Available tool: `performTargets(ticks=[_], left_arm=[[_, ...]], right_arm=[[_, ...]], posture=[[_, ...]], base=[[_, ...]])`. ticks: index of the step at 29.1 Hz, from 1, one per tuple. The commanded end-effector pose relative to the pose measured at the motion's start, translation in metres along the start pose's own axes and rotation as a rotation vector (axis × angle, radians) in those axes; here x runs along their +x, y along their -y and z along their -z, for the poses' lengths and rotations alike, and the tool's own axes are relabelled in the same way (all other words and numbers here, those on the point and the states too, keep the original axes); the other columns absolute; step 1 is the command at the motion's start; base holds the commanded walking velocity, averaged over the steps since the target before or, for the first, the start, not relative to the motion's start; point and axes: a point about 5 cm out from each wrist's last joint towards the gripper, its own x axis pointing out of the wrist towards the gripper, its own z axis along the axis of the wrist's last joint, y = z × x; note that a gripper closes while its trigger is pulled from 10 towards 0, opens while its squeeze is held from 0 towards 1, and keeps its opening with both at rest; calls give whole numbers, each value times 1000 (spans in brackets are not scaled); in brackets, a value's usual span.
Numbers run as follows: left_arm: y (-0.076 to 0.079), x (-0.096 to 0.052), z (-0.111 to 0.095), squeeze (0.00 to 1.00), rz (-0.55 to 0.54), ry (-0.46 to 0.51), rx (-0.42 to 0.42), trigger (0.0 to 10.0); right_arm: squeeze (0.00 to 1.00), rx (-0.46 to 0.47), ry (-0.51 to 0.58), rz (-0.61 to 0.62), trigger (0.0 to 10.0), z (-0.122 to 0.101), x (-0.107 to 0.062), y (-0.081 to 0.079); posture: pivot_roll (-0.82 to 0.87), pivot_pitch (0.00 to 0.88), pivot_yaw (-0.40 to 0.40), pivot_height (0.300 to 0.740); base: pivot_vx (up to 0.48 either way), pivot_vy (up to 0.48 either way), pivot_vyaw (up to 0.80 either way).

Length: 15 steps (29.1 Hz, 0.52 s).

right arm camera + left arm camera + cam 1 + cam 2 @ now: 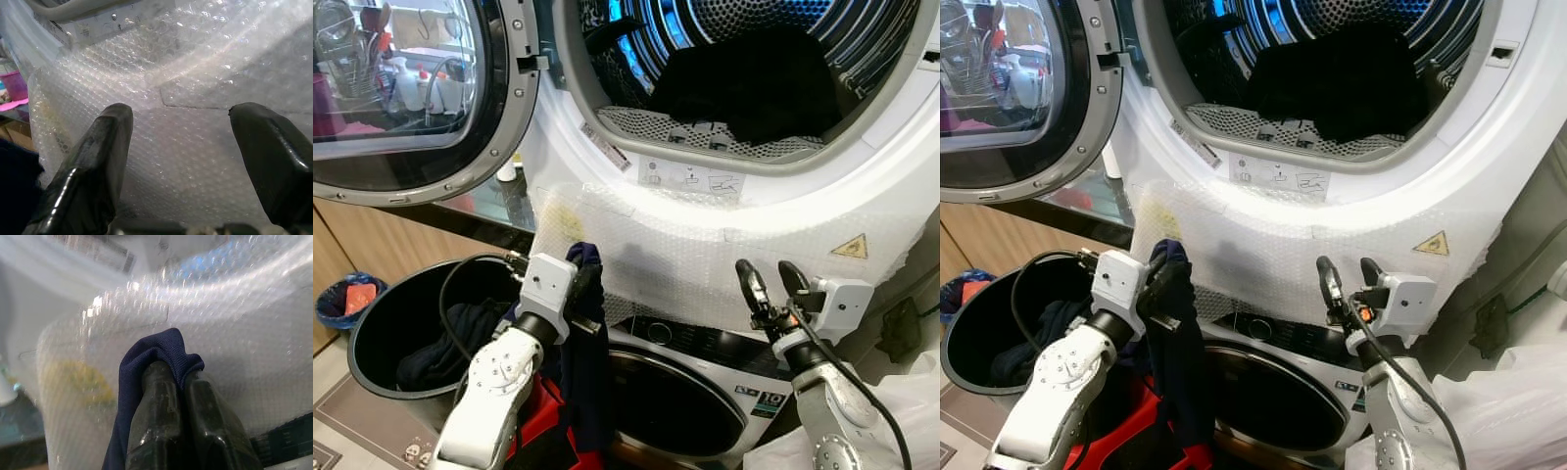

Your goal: Clothes washing

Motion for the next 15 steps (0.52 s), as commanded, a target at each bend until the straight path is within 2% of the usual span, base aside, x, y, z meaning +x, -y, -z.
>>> performTargets(ticks=[1,2,3,6,8,15], left_arm=[[1,10,-17,0,50,56,26,10000],[1,17,-27,0,102,85,20,10000],[2,19,-31,0,121,95,16,10000],[3,23,-39,0,176,118,69,10000],[7,25,-47,0,244,137,64,10000],[21,28,-59,0,416,177,93,10000]], right_arm=[[0,-15,10,-25,10000,-7,1,2],[0,-46,3,-57,10000,-12,0,9],[0,-56,0,-67,10000,-14,0,11],[0,-87,-25,-102,10000,-15,-2,16],[0,-114,-56,-136,10000,-16,-5,22],[0,-152,-127,-258,10000,-15,-9,23]], posture=[[7,11,-21,740],[3,18,-12,740],[3,18,-12,740],[-2,21,-3,740],[-7,27,8,740],[2,30,14,740]], base=[[0,0,0],[0,0,0],[0,0,0],[0,0,0],[0,0,0],[0,0,0]])
